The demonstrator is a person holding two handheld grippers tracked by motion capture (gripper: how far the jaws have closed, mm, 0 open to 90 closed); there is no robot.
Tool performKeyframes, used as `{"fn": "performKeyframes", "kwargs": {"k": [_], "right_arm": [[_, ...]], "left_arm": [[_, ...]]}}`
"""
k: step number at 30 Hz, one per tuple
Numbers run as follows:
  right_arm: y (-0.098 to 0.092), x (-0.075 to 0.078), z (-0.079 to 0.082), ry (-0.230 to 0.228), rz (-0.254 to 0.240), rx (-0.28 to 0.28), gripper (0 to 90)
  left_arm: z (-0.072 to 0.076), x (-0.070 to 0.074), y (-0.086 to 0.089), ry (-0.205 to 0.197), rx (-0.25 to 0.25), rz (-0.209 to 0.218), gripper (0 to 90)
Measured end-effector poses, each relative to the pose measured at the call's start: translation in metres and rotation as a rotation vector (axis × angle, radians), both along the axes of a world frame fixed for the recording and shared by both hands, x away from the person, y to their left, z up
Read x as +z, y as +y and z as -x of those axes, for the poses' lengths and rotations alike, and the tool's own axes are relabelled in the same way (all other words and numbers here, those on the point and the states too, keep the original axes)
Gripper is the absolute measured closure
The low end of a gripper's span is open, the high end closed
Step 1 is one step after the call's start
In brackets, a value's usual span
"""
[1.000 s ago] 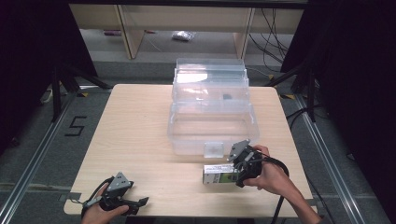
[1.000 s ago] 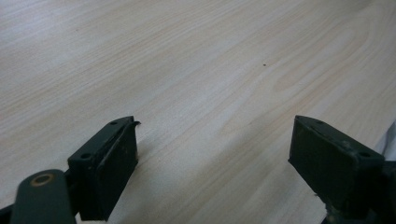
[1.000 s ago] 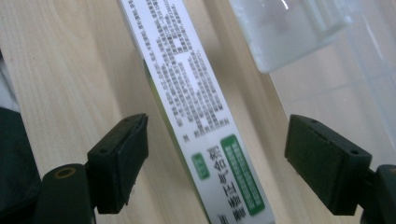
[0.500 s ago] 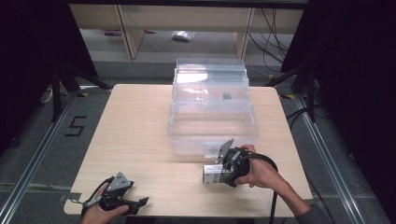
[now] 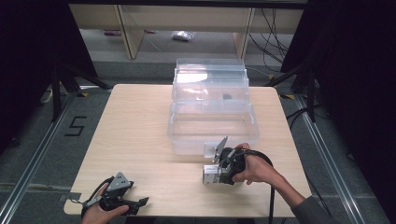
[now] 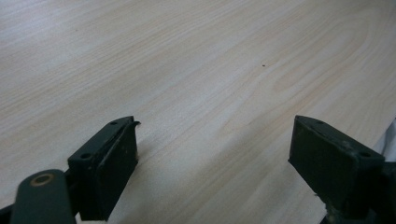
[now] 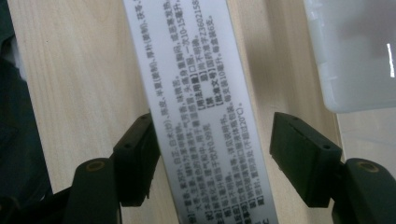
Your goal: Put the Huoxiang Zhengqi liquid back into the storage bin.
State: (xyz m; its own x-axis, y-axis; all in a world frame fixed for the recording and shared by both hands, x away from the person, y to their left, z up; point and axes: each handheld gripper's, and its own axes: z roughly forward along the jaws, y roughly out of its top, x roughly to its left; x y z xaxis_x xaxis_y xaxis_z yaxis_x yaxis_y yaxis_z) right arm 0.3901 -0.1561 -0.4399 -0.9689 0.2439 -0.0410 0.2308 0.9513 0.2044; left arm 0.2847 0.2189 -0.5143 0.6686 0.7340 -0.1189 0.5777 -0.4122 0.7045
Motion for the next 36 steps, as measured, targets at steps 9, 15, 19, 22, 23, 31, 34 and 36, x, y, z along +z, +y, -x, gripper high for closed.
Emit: {"fn": "performKeyframes", "kwargs": {"k": [9,15,19,22,23,31,34,36], "right_arm": [[0.005,-0.005,-0.003,0.029,0.039,0.027,42.7],[0.008,-0.007,-0.004,0.046,0.06,0.042,48.4],[0.008,-0.008,-0.005,0.055,0.064,0.06,55.2],[0.009,-0.007,-0.003,0.043,0.073,0.09,59.3],[0.01,-0.007,-0.002,0.03,0.078,0.12,60.8],[0.014,-0.003,0.0,0.032,0.11,0.181,64.7],[0.012,0.002,-0.002,0.029,0.084,0.188,64.7],[0.011,0.004,0.0,0.035,0.086,0.153,64.7]], "left_arm": [[0.0,0.0,0.0,0.001,-0.001,0.0,14.9],[0.0,0.0,-0.001,-0.003,0.006,-0.001,14.9],[0.0,0.0,0.0,0.003,-0.002,-0.004,14.9],[0.0,0.0,0.0,0.003,-0.009,-0.014,14.9],[0.0,0.0,0.0,0.002,-0.002,-0.005,14.9],[0.0,0.0,0.0,0.003,-0.003,-0.004,14.9],[0.0,0.0,0.0,0.002,-0.002,-0.005,14.9],[0.0,0.0,0.0,0.001,-0.002,-0.006,14.9]]}}
